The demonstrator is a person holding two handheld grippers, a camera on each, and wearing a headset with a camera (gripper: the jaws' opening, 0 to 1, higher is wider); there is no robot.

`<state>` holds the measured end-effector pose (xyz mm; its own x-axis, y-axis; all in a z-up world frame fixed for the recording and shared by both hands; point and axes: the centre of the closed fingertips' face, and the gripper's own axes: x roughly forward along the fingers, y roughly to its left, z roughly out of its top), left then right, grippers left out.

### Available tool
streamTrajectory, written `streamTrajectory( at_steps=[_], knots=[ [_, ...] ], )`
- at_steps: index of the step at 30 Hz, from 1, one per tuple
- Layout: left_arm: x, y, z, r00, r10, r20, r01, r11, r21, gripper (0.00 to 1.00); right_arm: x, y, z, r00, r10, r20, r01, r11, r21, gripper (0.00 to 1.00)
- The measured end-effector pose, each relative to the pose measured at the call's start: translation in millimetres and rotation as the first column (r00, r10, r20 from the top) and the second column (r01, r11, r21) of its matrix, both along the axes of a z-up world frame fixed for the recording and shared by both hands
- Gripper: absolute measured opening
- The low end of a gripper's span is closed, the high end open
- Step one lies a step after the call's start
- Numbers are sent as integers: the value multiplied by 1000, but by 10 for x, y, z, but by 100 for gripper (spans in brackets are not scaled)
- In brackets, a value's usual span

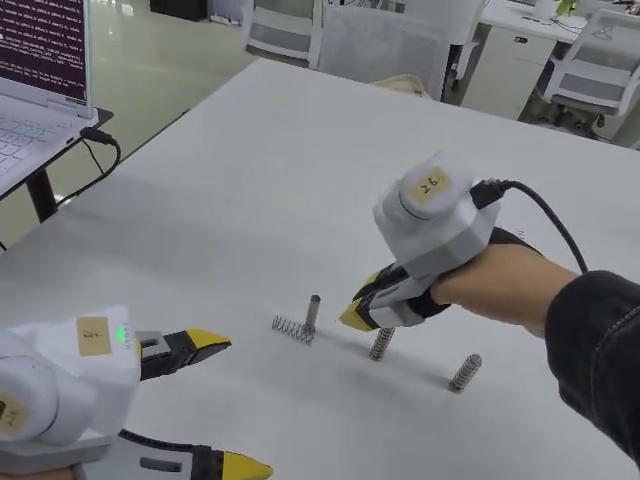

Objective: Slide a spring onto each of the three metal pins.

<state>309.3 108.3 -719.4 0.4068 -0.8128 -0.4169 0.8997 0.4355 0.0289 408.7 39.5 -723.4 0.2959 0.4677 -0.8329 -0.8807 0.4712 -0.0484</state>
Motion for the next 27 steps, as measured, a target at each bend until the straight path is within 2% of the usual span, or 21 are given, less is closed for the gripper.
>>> streamTrajectory(
  at_steps=[6, 18, 27],
  knots=[
    [2, 6, -1, 1000, 3, -1, -3, 1000, -1, 68, 6, 96, -119, 1000, -17, -8, 17, 1000, 12, 14],
    [5, 30, -27, 1000, 6, -7, -6, 1000, -1, 67, 46, 167, -307, 998, -55, -7, 55, 998, 2, 13],
    [5, 57, -46, 1000, 12, -12, -12, 1000, 0, 67, 65, 202, -447, 996, -87, -24, 87, 996, -1, 13]
  ],
)
